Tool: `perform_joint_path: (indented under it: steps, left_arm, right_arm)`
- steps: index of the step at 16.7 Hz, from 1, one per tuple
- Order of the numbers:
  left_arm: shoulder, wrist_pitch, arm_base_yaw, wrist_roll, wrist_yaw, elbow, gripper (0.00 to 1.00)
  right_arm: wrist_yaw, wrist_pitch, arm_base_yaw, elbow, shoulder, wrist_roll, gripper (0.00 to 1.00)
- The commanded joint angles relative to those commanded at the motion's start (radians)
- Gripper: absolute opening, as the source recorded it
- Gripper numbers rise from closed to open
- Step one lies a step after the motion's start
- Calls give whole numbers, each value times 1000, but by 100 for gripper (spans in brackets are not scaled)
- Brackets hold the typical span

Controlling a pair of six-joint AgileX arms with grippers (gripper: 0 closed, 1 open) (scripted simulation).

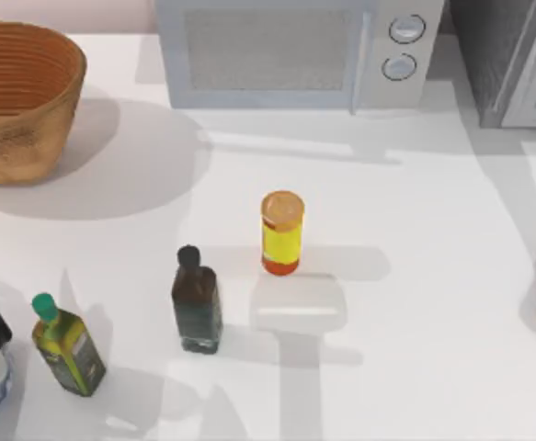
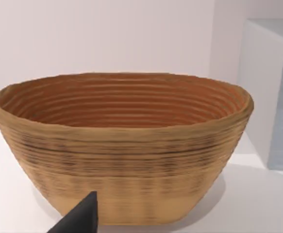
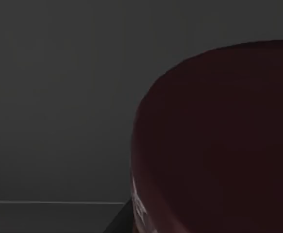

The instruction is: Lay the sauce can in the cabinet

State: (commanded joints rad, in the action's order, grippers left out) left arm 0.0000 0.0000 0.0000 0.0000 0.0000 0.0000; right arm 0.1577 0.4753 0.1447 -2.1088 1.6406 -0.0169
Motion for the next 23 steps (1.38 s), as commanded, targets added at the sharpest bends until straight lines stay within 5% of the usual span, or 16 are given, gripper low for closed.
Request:
perform_joint_path:
  steps: [11,23]
  left_arm:
    - [0,0,0,0,0,0,100]
    - [0,0,0,0,0,0,100]
  right_arm:
    - [-35,-36,-42,-188,226,-1,0]
    - [-35,-36,-42,-188,226,-1,90]
